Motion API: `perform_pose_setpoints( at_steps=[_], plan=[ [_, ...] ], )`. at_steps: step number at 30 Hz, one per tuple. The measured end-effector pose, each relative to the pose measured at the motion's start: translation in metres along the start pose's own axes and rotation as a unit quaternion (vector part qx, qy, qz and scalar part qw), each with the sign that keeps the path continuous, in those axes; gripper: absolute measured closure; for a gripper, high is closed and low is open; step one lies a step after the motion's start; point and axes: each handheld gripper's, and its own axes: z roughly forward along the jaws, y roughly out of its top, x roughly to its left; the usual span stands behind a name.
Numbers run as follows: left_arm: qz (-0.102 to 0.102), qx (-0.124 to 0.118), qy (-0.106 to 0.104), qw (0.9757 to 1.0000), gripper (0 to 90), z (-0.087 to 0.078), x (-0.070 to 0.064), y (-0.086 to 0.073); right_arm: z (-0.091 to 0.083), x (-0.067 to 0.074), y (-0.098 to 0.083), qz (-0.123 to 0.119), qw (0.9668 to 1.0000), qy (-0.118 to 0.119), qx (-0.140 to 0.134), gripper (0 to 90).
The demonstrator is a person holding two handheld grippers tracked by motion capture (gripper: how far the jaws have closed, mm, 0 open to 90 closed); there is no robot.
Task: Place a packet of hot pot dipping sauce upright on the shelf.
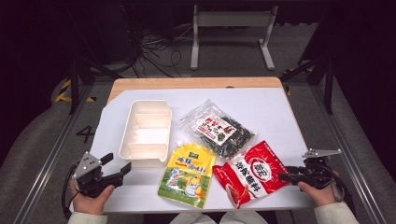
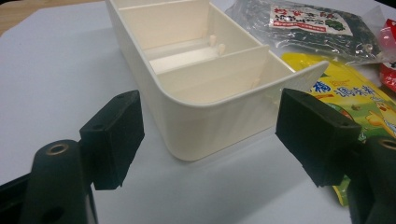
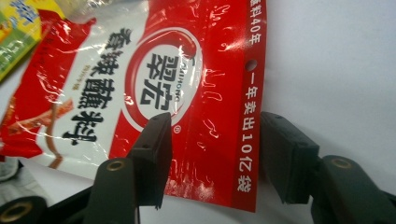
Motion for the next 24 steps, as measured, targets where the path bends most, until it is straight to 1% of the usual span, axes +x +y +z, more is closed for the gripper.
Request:
perform_pose_setpoints(
  at_steps=[3, 6, 7, 8, 13, 15, 19, 21, 22, 24],
  plan=[
    [0.002, 0.000, 0.000, 1.0000, 23.9, 0.000, 0.000, 0.000, -0.002, 0.003, 0.001, -0.009, 0.9999, 0.006, -0.007, 48.5],
    [0.003, 0.000, 0.000, 1.0000, 23.9, 0.000, 0.000, 0.000, -0.002, 0.005, 0.001, -0.011, 0.9998, 0.016, -0.010, 49.5],
    [0.003, 0.001, 0.000, 1.0000, 23.8, 0.000, 0.000, 0.000, 0.000, 0.006, 0.002, -0.010, 0.9995, 0.027, -0.008, 50.0],
    [0.002, 0.001, -0.001, 1.0000, 23.8, 0.001, -0.001, 0.000, 0.000, 0.006, 0.002, -0.010, 0.9995, 0.027, -0.008, 50.0],
    [0.004, 0.001, -0.001, 1.0000, 23.9, 0.001, -0.002, 0.000, 0.007, 0.008, 0.002, -0.009, 0.9981, 0.061, 0.002, 49.8],
    [0.004, 0.000, 0.000, 1.0000, 23.9, 0.001, -0.002, 0.000, 0.011, 0.011, 0.002, -0.016, 0.9973, 0.071, 0.006, 50.5],
    [0.007, -0.001, 0.002, 1.0000, 23.9, 0.001, -0.002, 0.001, 0.018, 0.017, 0.003, -0.029, 0.9969, 0.072, 0.014, 54.6],
    [0.008, -0.003, 0.001, 1.0000, 23.8, 0.000, -0.004, 0.001, 0.021, 0.019, 0.004, -0.035, 0.9968, 0.070, 0.018, 62.3],
    [0.011, -0.002, 0.001, 0.9999, 23.7, 0.000, -0.004, 0.002, 0.022, 0.020, 0.004, -0.041, 0.9969, 0.064, 0.020, 66.3],
    [0.017, -0.003, 0.001, 0.9999, 23.6, 0.001, -0.007, 0.003, 0.022, 0.021, 0.004, -0.045, 0.9975, 0.049, 0.023, 75.1]
  ],
)
